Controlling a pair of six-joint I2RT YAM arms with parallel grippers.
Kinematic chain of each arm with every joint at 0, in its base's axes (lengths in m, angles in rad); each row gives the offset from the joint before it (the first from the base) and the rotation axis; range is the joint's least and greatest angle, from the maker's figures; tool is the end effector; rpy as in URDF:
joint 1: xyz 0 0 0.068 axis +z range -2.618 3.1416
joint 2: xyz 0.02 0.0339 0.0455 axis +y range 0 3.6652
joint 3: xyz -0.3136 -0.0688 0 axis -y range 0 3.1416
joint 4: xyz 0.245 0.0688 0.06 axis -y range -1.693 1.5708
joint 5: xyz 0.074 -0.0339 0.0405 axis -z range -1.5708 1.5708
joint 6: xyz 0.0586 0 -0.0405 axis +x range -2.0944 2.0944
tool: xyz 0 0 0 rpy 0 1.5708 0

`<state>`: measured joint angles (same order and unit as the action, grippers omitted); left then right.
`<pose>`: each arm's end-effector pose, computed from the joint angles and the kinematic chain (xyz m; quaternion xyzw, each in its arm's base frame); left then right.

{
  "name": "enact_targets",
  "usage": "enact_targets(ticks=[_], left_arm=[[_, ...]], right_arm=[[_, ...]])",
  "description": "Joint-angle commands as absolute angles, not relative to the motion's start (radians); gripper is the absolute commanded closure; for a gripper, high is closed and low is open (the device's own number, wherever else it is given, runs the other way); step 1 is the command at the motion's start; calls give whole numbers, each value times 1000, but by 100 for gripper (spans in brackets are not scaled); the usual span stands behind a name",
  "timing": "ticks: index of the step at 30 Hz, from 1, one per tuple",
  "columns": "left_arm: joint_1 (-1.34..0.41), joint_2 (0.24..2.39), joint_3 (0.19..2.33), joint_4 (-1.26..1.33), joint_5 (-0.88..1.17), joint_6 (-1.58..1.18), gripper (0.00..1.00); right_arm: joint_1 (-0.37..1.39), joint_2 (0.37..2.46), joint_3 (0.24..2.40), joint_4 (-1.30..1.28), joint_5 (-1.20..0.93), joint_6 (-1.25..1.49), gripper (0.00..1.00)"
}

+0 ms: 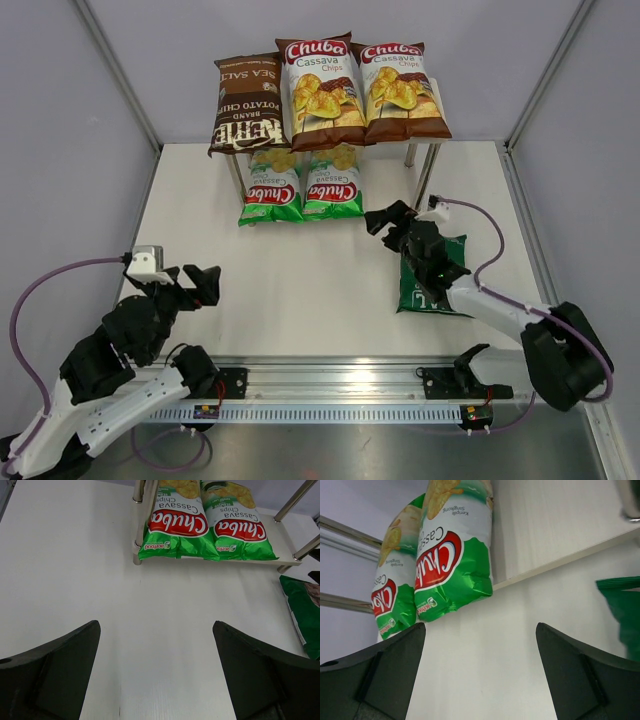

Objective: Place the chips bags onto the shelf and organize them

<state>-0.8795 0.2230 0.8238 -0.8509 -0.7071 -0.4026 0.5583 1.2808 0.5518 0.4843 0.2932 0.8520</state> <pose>0.0275 0.0264 0.3415 -0.0314 0.7701 -0.1250 0.6247 0.2458 0.1336 0.2640 0.2030 0.7581 0.3070 0.5383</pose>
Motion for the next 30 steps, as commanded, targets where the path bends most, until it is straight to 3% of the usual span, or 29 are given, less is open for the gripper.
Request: enact_targets(ticks=[1,8,16,24,30], left_arm=[[-879,284,853,-807,-688,-452,1],[-881,452,786,-658,-428,-598,1],[-912,813,667,-181,-129,-716,1],[-1031,1262,778,153,-83,-778,1],[-1034,1511,943,264,-52,-816,1]], right_arm=[[528,1155,623,148,276,668,1],[522,888,620,-161,206,560,1],[520,598,701,-526,2,551,0],[520,312,790,-712,-48,650,1],[522,252,837,-770,-118,647,0]])
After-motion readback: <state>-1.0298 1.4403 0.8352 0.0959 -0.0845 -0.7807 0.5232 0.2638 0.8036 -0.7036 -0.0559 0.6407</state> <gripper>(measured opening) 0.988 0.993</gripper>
